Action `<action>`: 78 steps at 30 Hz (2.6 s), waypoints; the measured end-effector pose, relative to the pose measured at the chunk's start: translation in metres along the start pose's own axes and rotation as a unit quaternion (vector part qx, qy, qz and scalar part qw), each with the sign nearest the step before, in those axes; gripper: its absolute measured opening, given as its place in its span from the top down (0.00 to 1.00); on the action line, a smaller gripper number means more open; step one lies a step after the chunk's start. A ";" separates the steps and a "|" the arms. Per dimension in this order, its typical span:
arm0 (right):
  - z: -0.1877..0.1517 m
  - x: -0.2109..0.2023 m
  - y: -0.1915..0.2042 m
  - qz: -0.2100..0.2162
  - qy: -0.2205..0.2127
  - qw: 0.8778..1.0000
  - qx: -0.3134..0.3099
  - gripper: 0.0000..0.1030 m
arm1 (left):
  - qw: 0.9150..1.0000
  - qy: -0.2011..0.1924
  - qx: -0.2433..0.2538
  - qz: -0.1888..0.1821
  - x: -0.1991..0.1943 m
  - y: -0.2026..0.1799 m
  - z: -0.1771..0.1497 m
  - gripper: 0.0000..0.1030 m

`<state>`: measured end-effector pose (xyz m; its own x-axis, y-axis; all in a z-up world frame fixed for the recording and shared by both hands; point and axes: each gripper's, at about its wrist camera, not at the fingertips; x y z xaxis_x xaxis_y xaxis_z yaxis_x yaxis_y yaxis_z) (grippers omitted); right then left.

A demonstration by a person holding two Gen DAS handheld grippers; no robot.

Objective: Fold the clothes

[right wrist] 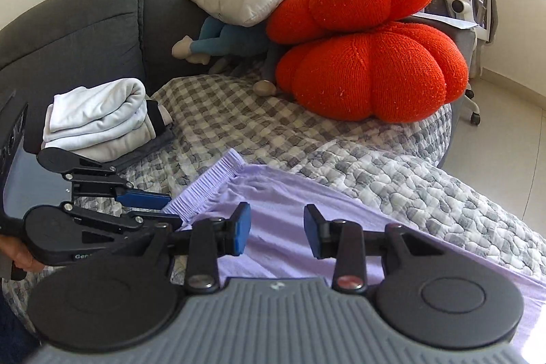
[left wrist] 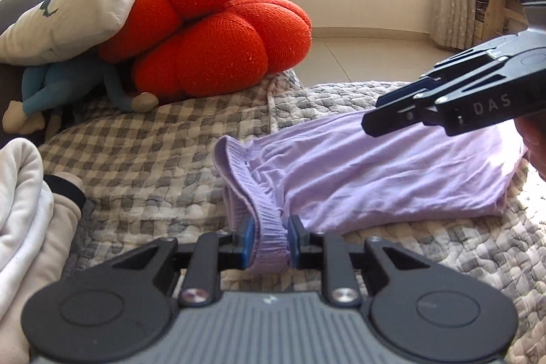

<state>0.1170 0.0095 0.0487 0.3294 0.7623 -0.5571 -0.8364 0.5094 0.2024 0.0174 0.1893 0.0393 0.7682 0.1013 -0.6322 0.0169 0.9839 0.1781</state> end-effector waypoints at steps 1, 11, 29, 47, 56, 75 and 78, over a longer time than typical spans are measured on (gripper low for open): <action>0.000 0.005 0.002 0.002 0.001 1.000 0.000 0.62 | 1.000 -0.004 0.009 -0.002 -0.001 -0.003 -0.002 0.79; 0.021 0.040 0.013 0.073 0.000 0.997 0.040 0.62 | 0.995 -0.035 0.088 -0.023 -0.010 -0.027 -0.016 0.72; 0.022 0.097 0.084 -0.001 0.111 0.993 -0.029 0.58 | 0.987 -0.058 -0.040 -0.141 0.003 0.030 -0.042 0.58; 0.025 0.118 0.117 -0.082 0.171 0.978 -0.086 0.61 | 0.961 -0.065 -0.159 -0.215 0.004 0.058 -0.061 0.55; 0.024 0.111 0.113 -0.089 0.148 0.982 -0.073 0.92 | 0.952 -0.050 -0.201 -0.227 0.008 0.075 -0.063 0.54; 0.021 0.091 0.081 0.049 0.077 0.994 -0.055 0.84 | 0.910 0.007 -0.336 -0.241 0.014 0.115 -0.063 0.40; 0.028 0.073 0.062 0.087 0.023 0.996 0.012 0.68 | 0.911 0.030 -0.339 -0.234 0.017 0.112 -0.059 0.38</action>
<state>0.1018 0.1080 0.0428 0.1593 0.8208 -0.5486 -0.8685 0.3808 0.3175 -0.0052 0.3103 0.0038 0.7417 -0.3651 -0.5626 -0.0812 0.7838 -0.6157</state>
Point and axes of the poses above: each gripper's, at about its wrist camera, not at the fingertips, and x roughly the way its jaws point, y to its left, z to its top, and after that the axes turned 7 degrees about z, right-handed
